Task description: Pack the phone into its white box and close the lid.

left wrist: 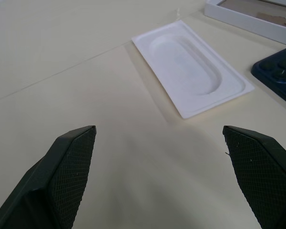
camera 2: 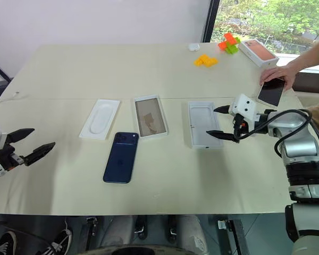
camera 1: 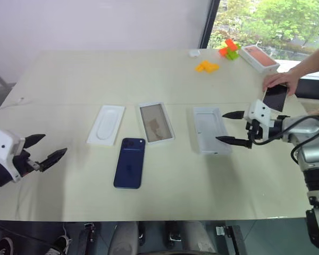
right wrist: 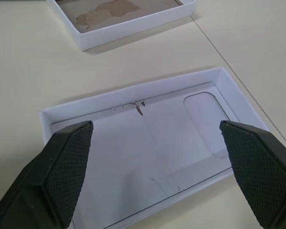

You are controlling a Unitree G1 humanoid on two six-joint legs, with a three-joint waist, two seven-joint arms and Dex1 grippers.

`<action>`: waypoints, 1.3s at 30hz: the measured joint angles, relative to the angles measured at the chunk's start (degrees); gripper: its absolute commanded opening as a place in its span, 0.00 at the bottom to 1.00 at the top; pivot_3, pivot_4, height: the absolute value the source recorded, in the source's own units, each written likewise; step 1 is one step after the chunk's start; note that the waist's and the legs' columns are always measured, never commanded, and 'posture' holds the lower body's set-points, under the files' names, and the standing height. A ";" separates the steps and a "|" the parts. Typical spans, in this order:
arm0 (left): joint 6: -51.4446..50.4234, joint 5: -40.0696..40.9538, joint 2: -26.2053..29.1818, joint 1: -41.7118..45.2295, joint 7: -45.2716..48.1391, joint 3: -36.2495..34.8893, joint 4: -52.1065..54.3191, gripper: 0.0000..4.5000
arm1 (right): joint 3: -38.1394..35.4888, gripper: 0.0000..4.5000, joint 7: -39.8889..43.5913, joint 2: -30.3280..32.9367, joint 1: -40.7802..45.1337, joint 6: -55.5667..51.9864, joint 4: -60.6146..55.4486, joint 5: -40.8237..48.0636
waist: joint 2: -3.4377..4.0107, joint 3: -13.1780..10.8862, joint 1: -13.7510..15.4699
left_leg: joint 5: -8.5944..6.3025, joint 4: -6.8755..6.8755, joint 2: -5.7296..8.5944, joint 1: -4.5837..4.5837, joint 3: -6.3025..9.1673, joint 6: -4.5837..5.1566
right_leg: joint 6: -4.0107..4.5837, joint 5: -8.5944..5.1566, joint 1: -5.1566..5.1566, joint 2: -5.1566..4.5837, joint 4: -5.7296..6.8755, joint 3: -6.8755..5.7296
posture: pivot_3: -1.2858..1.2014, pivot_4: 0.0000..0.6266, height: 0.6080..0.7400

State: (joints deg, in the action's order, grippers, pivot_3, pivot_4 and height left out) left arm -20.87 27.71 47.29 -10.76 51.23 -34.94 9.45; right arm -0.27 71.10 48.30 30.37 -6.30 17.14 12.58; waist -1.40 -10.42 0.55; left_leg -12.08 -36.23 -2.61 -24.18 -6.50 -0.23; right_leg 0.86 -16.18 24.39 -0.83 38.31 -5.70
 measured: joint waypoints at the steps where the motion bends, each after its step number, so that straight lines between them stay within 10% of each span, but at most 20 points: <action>1: 0.00 0.01 0.00 0.03 -0.03 0.00 0.00 1.00 | 0.00 0.99 -0.01 0.00 0.04 0.00 0.00 -0.01 | 0.00 0.00 0.00 | 0.00 0.00 0.00 0.00 0.00 0.00 | 0.00 0.00 0.00 0.00 0.00 0.00 | 0.52 0.24 0.98; 39: -19.00 5.43 -3.07 13.55 -15.46 4.24 3.81 1.00 | 3.35 0.99 -6.24 -7.11 4.35 5.12 -0.55 -4.01 | -0.02 0.02 -0.39 | 0.02 -0.02 0.00 0.04 0.00 -0.03 | 0.01 0.02 -0.04 0.01 0.08 0.00 | 0.52 0.24 0.98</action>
State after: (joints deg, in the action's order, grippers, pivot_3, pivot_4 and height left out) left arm -39.87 33.14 44.22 2.79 35.76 -30.69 13.27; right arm 3.08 64.86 41.18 34.72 -1.18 16.59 8.56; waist -1.42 -10.40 0.16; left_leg -12.06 -36.26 -2.61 -24.14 -6.51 -0.26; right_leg 0.87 -16.15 24.34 -0.81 38.39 -5.70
